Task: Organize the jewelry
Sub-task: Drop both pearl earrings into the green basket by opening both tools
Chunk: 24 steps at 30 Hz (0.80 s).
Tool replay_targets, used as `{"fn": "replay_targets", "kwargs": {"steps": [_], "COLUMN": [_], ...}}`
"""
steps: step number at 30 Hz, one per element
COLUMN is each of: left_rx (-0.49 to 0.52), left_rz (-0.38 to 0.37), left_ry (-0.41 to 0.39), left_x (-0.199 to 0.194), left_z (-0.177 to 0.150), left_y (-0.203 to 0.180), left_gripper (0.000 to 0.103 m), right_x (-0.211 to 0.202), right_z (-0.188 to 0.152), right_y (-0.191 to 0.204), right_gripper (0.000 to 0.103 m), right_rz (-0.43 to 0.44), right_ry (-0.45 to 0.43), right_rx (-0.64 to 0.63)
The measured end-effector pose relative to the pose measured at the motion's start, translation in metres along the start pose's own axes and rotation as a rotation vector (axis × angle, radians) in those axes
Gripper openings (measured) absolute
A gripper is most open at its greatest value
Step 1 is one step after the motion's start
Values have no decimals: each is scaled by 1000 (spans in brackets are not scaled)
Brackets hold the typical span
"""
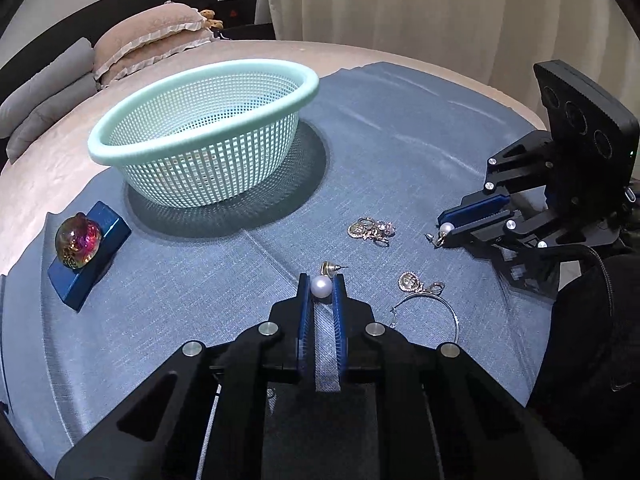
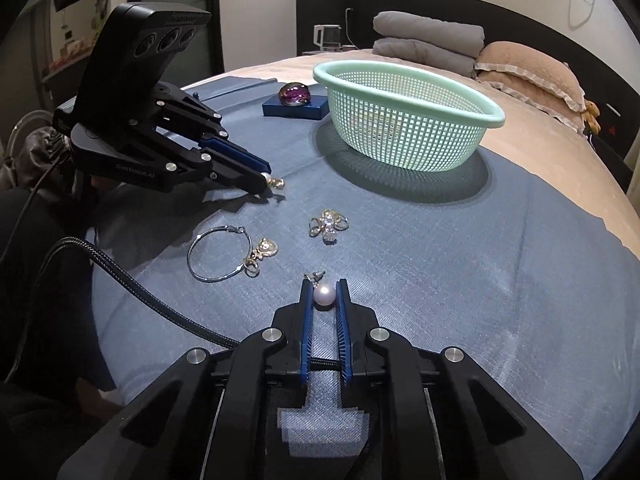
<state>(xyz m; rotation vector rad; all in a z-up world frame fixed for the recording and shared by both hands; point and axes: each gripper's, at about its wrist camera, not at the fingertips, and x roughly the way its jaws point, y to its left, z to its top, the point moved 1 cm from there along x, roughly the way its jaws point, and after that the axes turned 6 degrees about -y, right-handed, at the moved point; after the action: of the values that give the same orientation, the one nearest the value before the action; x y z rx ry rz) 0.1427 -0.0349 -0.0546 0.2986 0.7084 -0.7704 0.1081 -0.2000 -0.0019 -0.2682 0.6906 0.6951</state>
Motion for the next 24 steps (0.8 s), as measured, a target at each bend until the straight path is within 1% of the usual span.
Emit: {"fn": "replay_targets", "kwargs": {"steps": [5, 8, 12, 16, 22, 24], "left_rx": [-14, -23, -22, -13, 38, 32], "left_rz": [33, 58, 101, 137, 192, 190], "left_ry": [-16, -34, -65, -99, -152, -170], "left_x": [-14, -25, -40, -53, -72, -75], "left_z": [2, 5, 17, 35, 68, 80], "left_y": [6, 11, 21, 30, 36, 42], "left_gripper": [11, 11, 11, 12, 12, 12], "right_x": [-8, -22, -39, -51, -65, -64], "right_z": [2, 8, 29, 55, 92, 102], "right_y": [0, -6, -17, -28, -37, -39], "right_gripper": [11, 11, 11, 11, 11, 11], "right_rz": [-27, -54, -85, -122, -134, -138], "right_ry": [33, 20, -41, -110, -192, -212], "right_rx": [-50, -71, -96, -131, -202, -221]}}
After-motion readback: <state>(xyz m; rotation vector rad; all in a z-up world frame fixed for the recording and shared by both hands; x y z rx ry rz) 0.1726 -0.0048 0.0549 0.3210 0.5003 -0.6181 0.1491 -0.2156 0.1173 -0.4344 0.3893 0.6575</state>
